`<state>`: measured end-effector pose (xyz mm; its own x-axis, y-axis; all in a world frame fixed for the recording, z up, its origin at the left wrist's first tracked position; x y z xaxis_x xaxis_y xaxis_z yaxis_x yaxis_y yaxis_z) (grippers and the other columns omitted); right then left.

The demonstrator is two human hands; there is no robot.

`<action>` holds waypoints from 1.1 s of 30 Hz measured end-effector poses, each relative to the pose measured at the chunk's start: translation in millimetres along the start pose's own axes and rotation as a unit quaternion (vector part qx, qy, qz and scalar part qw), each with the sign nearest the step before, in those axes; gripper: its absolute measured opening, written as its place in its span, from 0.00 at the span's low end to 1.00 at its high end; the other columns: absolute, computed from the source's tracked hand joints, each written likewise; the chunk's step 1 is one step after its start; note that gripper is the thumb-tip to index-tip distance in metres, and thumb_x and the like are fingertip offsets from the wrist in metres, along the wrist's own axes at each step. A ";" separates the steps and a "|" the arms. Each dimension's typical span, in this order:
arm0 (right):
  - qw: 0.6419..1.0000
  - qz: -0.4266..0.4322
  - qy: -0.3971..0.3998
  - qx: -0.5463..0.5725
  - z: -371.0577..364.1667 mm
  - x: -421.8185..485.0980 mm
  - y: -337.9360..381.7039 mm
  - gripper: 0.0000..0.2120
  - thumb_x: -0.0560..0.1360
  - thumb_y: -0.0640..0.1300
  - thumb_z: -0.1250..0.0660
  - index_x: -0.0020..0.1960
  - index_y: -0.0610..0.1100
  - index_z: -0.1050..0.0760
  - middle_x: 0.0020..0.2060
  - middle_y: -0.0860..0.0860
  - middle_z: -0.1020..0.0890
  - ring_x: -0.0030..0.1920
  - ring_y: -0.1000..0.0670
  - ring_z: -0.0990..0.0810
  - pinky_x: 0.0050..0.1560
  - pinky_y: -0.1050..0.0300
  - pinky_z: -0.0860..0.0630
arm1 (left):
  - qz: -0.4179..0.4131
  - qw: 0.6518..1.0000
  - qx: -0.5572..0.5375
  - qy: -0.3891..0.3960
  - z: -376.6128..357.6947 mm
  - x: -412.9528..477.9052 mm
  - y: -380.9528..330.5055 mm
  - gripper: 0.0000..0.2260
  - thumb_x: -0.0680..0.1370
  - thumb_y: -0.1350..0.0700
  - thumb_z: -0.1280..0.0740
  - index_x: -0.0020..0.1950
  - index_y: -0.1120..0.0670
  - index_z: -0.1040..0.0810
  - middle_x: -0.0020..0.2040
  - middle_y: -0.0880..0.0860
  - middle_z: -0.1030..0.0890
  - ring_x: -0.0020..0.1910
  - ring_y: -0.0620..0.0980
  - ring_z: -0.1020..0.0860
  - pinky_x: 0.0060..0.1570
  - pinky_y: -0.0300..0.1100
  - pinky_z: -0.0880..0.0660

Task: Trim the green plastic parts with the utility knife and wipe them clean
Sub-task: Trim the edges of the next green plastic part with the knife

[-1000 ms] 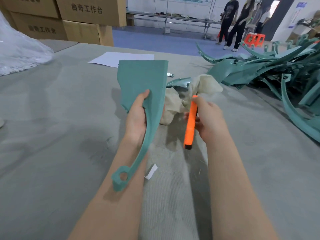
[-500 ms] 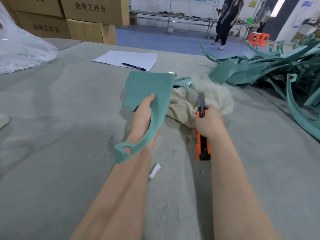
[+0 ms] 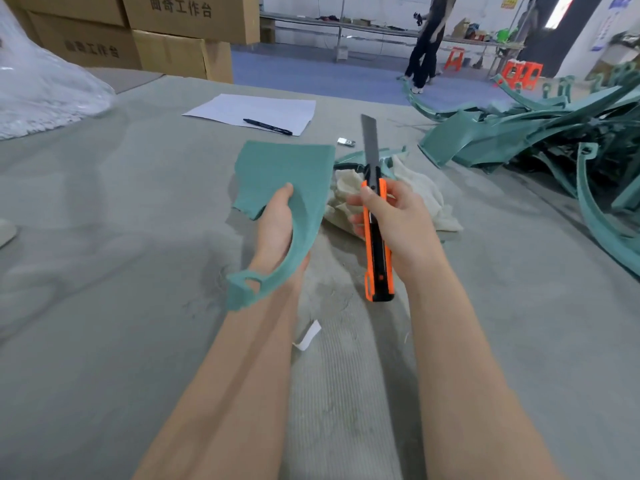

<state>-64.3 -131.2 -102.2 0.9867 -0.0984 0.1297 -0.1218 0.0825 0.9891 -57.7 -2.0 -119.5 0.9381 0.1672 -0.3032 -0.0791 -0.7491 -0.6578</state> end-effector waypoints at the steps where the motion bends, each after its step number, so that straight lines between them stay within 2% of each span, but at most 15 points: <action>1: 1.000 0.008 0.016 0.001 0.2 -0.8 -2.8 0.01 0.80 0.43 0.37 0.50 0.47 0.27 0.38 0.50 0.17 0.32 0.53 0.20 0.37 0.60 0.21 | 0.004 1.000 0.009 -0.007 0.9 0.2 0.3 0.08 0.80 0.55 0.37 0.42 0.52 0.23 0.34 0.47 0.19 0.31 0.43 0.21 0.36 0.37 0.27; 4: 0.995 0.053 -0.020 -0.082 3.6 1.2 -9.1 0.06 0.81 0.49 0.40 0.53 0.48 0.27 0.33 0.51 0.22 0.27 0.55 0.23 0.32 0.61 0.23 | 0.022 0.999 -0.041 0.006 -1.5 -4.8 -3.0 0.07 0.80 0.59 0.37 0.42 0.54 0.23 0.31 0.48 0.18 0.27 0.43 0.20 0.27 0.32 0.26; 6: 0.983 0.080 -0.053 -0.155 4.9 3.2 -11.1 0.12 0.81 0.54 0.44 0.46 0.49 0.28 0.32 0.50 0.24 0.28 0.53 0.23 0.30 0.60 0.26 | 0.036 0.997 -0.071 0.022 -3.9 -8.2 -5.3 0.06 0.79 0.61 0.37 0.43 0.56 0.24 0.30 0.50 0.18 0.26 0.44 0.20 0.25 0.32 0.26; 9: 0.970 0.092 -0.098 -0.203 8.4 6.0 -13.8 0.20 0.81 0.58 0.47 0.37 0.47 0.33 0.30 0.51 0.27 0.34 0.44 0.23 0.37 0.48 0.24 | 0.074 0.994 -0.064 0.039 -5.1 -10.4 -5.1 0.04 0.78 0.62 0.36 0.44 0.57 0.24 0.35 0.51 0.19 0.31 0.47 0.21 0.24 0.32 0.27; 12: 0.966 0.098 -0.114 -0.209 10.6 7.8 -15.0 0.22 0.81 0.58 0.47 0.33 0.48 0.37 0.28 0.52 0.30 0.37 0.39 0.23 0.41 0.43 0.24 | 0.104 0.991 -0.061 0.052 -4.5 -12.0 -6.6 0.03 0.78 0.62 0.35 0.50 0.57 0.25 0.42 0.53 0.20 0.37 0.49 0.23 0.20 0.32 0.29; 14: 0.965 0.105 -0.118 -0.209 10.9 7.5 -15.0 0.22 0.81 0.58 0.47 0.32 0.50 0.38 0.28 0.52 0.30 0.36 0.40 0.24 0.41 0.42 0.24 | 0.113 0.990 -0.056 0.059 -4.2 -12.5 -8.0 0.02 0.78 0.62 0.36 0.49 0.58 0.24 0.41 0.54 0.20 0.38 0.50 0.23 0.20 0.32 0.30; 17: 0.966 0.102 -0.115 -0.209 9.5 6.6 -14.2 0.22 0.80 0.59 0.47 0.33 0.48 0.35 0.28 0.50 0.28 0.35 0.40 0.24 0.42 0.40 0.22 | 0.139 0.986 -0.046 0.082 -4.4 -14.5 -9.2 0.04 0.78 0.62 0.36 0.44 0.59 0.24 0.36 0.55 0.20 0.32 0.50 0.21 0.20 0.32 0.29; 20: 0.966 0.103 -0.111 -0.211 9.1 6.0 -12.8 0.22 0.80 0.60 0.47 0.35 0.47 0.33 0.30 0.48 0.26 0.37 0.39 0.23 0.42 0.40 0.21 | 0.168 0.980 -0.061 0.088 -2.8 -14.2 -9.5 0.03 0.77 0.61 0.36 0.44 0.58 0.24 0.38 0.54 0.20 0.27 0.50 0.21 0.20 0.31 0.29; 22: 0.967 0.108 -0.107 -0.204 9.0 4.9 -12.8 0.22 0.80 0.60 0.46 0.35 0.46 0.33 0.29 0.47 0.27 0.34 0.40 0.25 0.39 0.43 0.22 | 0.175 0.977 -0.079 0.091 -3.1 -14.0 -9.6 0.01 0.77 0.62 0.36 0.47 0.58 0.24 0.40 0.54 0.21 0.27 0.50 0.21 0.20 0.31 0.29; 24: 0.971 0.107 -0.100 -0.187 8.0 4.7 -13.9 0.22 0.80 0.59 0.46 0.35 0.45 0.33 0.29 0.46 0.27 0.30 0.45 0.28 0.29 0.53 0.26 | 0.176 0.975 -0.092 0.096 -4.9 -14.4 -8.7 0.04 0.77 0.62 0.36 0.51 0.58 0.25 0.40 0.55 0.21 0.26 0.50 0.21 0.19 0.31 0.30; 26: 0.977 0.094 -0.088 -0.169 6.6 5.1 -14.5 0.22 0.81 0.59 0.45 0.36 0.45 0.32 0.29 0.45 0.27 0.28 0.48 0.27 0.26 0.59 0.29 | 0.175 0.974 -0.103 0.098 -7.0 -15.0 -7.8 0.06 0.77 0.62 0.37 0.53 0.58 0.26 0.40 0.55 0.20 0.27 0.50 0.21 0.19 0.31 0.30; 30: 0.987 0.060 -0.056 -0.138 5.0 5.6 -13.5 0.21 0.81 0.59 0.46 0.37 0.45 0.31 0.25 0.49 0.27 0.25 0.50 0.27 0.35 0.48 0.24 | 0.185 0.971 -0.120 0.094 -7.2 -12.7 -7.4 0.07 0.77 0.63 0.36 0.54 0.58 0.26 0.50 0.52 0.23 0.27 0.50 0.21 0.20 0.30 0.29; 33: 0.990 0.046 -0.047 -0.127 4.4 6.8 -14.3 0.26 0.81 0.60 0.46 0.41 0.37 0.29 0.26 0.48 0.26 0.24 0.50 0.27 0.36 0.46 0.24 | 0.192 0.970 -0.117 0.090 -5.4 -10.2 -8.0 0.07 0.77 0.62 0.36 0.54 0.58 0.27 0.51 0.52 0.24 0.28 0.51 0.21 0.20 0.30 0.29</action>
<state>-56.3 -137.4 -115.1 0.9570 -0.1689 0.2359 -0.1680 0.3402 0.9252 -64.8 -1.2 -107.4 0.8999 -0.2516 -0.3563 -0.3755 -0.8623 -0.3396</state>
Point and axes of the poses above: each hand's wrist, its own x-axis towards the middle knuckle, its own z-axis out of the back of the hand, y = z × x, the point moved 1 cm from there along x, towards the middle knuckle
